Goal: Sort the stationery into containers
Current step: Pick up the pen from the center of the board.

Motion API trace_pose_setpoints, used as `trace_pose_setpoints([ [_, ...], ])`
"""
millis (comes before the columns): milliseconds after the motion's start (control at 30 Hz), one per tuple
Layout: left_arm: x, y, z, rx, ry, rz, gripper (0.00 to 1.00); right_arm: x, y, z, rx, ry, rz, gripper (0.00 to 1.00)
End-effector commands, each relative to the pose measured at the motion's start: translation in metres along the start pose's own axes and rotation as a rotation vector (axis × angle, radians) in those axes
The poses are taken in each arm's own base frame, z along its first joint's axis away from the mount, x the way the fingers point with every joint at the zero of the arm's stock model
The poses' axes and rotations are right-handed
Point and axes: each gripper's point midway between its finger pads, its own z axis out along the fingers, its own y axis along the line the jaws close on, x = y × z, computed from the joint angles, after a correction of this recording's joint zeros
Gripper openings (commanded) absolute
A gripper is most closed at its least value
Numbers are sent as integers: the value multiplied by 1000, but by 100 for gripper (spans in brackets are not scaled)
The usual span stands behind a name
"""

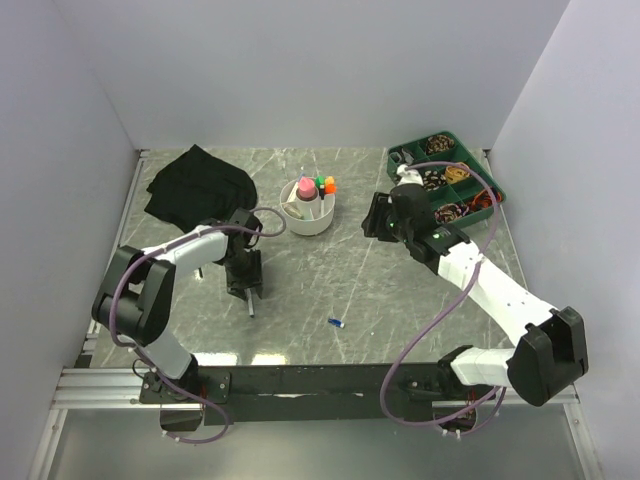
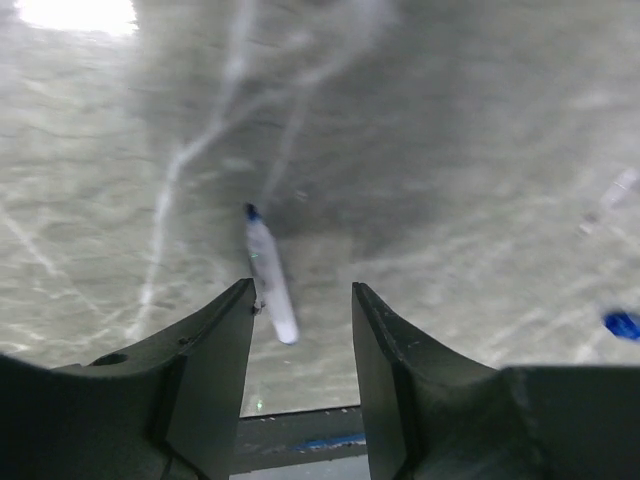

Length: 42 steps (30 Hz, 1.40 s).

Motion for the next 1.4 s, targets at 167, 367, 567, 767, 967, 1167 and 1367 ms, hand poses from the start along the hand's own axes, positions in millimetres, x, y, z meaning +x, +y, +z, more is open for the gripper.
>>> trace_pose_setpoints([
  [167, -16, 10, -13, -58, -95, 7, 47, -23, -18, -3, -1, -65, 64, 56],
  [367, 6, 20, -1, -71, -37, 9, 44, -18, -19, 2, -8, -40, 76, 56],
  [567, 12, 16, 7, -67, 8, 9, 36, -20, -20, 8, -6, -39, 81, 55],
  [767, 17, -1, 17, -41, 49, 37, 31, -18, -26, 5, 4, -48, 77, 55],
  [967, 36, -3, 24, -39, 114, 45, 25, -12, -37, 1, 26, -37, 79, 54],
  [1167, 33, -7, 23, -7, 106, 91, 1, -11, -32, -4, -23, -22, 14, 56],
  [1367, -11, -39, -17, 103, -60, 280, 1, -11, -1, -25, -253, 60, 30, 65],
])
